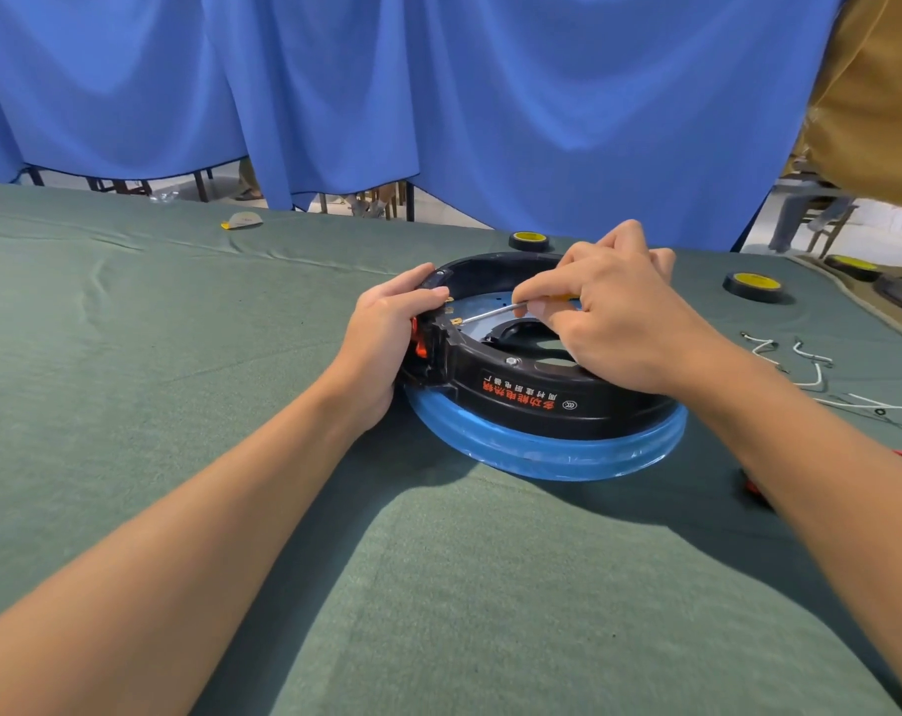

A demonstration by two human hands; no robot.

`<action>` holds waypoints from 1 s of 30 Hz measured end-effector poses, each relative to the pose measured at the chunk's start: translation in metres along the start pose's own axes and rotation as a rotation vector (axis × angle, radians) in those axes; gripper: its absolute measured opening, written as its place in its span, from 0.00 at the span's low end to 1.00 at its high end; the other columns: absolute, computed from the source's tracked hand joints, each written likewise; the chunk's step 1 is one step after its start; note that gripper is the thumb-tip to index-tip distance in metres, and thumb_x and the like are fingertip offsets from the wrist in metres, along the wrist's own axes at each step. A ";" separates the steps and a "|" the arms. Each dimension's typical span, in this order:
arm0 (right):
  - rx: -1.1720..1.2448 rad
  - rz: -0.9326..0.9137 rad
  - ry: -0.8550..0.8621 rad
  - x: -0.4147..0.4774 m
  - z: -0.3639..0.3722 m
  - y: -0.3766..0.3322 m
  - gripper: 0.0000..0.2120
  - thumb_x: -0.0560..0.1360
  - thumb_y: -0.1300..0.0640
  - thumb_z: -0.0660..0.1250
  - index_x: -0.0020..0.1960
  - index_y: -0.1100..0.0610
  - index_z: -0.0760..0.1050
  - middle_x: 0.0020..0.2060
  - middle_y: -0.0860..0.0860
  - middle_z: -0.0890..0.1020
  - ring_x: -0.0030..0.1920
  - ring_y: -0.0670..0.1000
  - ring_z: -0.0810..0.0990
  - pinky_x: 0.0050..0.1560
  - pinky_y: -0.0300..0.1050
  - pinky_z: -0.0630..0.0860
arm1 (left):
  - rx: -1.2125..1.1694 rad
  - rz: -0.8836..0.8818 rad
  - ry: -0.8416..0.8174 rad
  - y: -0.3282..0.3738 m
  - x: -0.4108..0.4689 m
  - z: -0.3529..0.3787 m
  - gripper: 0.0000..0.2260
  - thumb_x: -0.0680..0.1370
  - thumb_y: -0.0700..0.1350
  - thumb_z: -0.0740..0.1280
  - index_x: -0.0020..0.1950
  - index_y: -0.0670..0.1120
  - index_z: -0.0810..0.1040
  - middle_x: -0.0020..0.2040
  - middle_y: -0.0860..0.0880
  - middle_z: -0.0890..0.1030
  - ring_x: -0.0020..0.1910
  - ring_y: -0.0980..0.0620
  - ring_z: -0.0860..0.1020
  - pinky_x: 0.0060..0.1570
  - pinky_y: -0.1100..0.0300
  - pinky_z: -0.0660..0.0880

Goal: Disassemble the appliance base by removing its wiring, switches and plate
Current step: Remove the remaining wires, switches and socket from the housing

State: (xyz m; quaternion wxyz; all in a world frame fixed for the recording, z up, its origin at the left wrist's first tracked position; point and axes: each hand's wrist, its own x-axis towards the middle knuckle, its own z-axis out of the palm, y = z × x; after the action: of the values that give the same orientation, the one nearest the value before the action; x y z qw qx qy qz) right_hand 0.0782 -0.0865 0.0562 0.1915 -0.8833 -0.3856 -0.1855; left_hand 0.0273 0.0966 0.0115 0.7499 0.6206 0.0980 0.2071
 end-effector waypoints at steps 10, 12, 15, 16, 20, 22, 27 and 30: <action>0.051 -0.057 -0.140 0.005 -0.002 -0.004 0.18 0.81 0.60 0.59 0.52 0.40 0.81 0.37 0.45 0.76 0.52 0.54 0.62 0.44 0.49 0.54 | -0.044 -0.021 0.016 0.000 -0.001 0.004 0.21 0.76 0.37 0.64 0.70 0.46 0.74 0.58 0.48 0.82 0.54 0.48 0.82 0.58 0.52 0.77; 0.042 -0.064 -0.158 0.007 -0.003 -0.006 0.18 0.81 0.61 0.59 0.52 0.40 0.81 0.36 0.45 0.75 0.54 0.55 0.62 0.45 0.50 0.55 | -0.037 -0.016 0.032 0.002 -0.003 0.006 0.21 0.76 0.37 0.64 0.69 0.45 0.74 0.58 0.48 0.82 0.55 0.47 0.82 0.59 0.52 0.76; 0.033 -0.066 -0.131 0.005 -0.004 -0.007 0.14 0.82 0.55 0.59 0.54 0.39 0.80 0.38 0.42 0.74 0.54 0.52 0.61 0.50 0.52 0.56 | -0.021 -0.009 0.029 0.002 -0.004 0.005 0.20 0.76 0.37 0.64 0.69 0.46 0.75 0.58 0.46 0.82 0.52 0.48 0.83 0.56 0.54 0.78; 0.033 -0.062 -0.116 0.003 -0.005 -0.006 0.13 0.82 0.54 0.59 0.54 0.39 0.80 0.39 0.43 0.74 0.53 0.51 0.60 0.52 0.53 0.56 | -0.011 -0.007 0.023 0.002 -0.003 0.004 0.20 0.76 0.37 0.65 0.69 0.46 0.75 0.57 0.47 0.83 0.51 0.49 0.83 0.54 0.56 0.78; -0.051 0.011 0.118 -0.013 -0.005 -0.003 0.12 0.80 0.54 0.61 0.52 0.40 0.81 0.42 0.47 0.76 0.53 0.53 0.63 0.49 0.50 0.55 | -0.003 -0.011 0.022 0.002 -0.002 0.000 0.19 0.76 0.37 0.65 0.67 0.46 0.76 0.55 0.47 0.84 0.47 0.50 0.84 0.46 0.59 0.79; -0.057 0.079 0.332 -0.026 0.001 -0.002 0.12 0.79 0.54 0.61 0.51 0.42 0.82 0.40 0.47 0.76 0.52 0.55 0.65 0.44 0.47 0.50 | -0.018 -0.016 0.028 0.001 0.000 0.000 0.19 0.76 0.36 0.65 0.67 0.45 0.77 0.53 0.48 0.84 0.45 0.51 0.84 0.43 0.60 0.79; -0.025 0.143 0.578 -0.029 0.014 0.001 0.12 0.79 0.54 0.61 0.52 0.48 0.83 0.38 0.46 0.72 0.50 0.53 0.64 0.42 0.44 0.47 | 0.028 0.000 0.053 -0.002 0.004 0.001 0.20 0.76 0.37 0.65 0.68 0.46 0.76 0.56 0.49 0.83 0.51 0.50 0.83 0.53 0.56 0.79; -0.111 0.193 0.592 -0.016 0.015 0.010 0.11 0.79 0.56 0.61 0.54 0.51 0.82 0.41 0.50 0.76 0.53 0.59 0.68 0.46 0.48 0.52 | 0.046 0.060 0.100 -0.003 0.005 0.002 0.18 0.76 0.39 0.67 0.67 0.46 0.75 0.54 0.53 0.82 0.50 0.55 0.82 0.51 0.61 0.78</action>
State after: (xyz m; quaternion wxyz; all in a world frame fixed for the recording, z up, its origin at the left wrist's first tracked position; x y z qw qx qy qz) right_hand 0.0782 -0.0955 0.0335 0.2638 -0.8325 -0.2166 -0.4363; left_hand 0.0331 0.0967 0.0100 0.7232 0.6290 0.1216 0.2580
